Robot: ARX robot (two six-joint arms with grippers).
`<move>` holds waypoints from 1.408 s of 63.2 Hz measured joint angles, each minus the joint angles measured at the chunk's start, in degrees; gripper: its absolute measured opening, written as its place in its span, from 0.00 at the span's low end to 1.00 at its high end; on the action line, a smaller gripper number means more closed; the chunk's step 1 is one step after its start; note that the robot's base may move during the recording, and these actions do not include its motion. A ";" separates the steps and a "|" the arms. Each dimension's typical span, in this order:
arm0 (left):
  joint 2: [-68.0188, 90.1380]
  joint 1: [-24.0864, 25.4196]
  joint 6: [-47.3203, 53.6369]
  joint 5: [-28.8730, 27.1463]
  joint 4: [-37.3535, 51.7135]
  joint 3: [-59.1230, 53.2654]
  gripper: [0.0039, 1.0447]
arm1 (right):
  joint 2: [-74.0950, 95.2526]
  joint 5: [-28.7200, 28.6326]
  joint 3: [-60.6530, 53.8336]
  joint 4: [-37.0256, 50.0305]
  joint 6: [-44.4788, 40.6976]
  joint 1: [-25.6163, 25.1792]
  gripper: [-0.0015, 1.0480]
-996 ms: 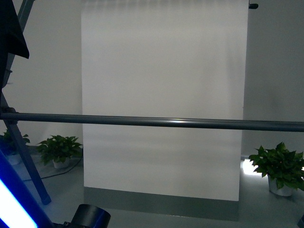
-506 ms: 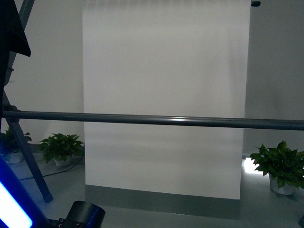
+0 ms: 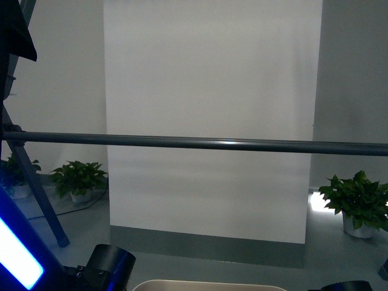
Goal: Move hamper under clothes hanger
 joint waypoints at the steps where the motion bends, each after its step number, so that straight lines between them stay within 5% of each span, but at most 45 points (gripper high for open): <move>1: 0.00 0.00 0.00 0.00 0.00 0.00 0.04 | 0.00 0.00 0.00 0.00 0.00 0.00 0.03; 29: 0.00 0.00 0.22 0.48 0.35 -0.13 0.04 | 0.02 0.09 -0.04 0.26 0.11 0.00 0.03; 40: 0.57 0.17 1.49 3.06 6.05 -0.70 0.04 | 2.03 1.09 -1.11 11.61 6.01 -0.22 0.03; 89: 10.88 0.48 1.97 3.02 -1.77 10.47 0.04 | 9.31 -0.52 7.78 3.39 7.37 -0.42 0.03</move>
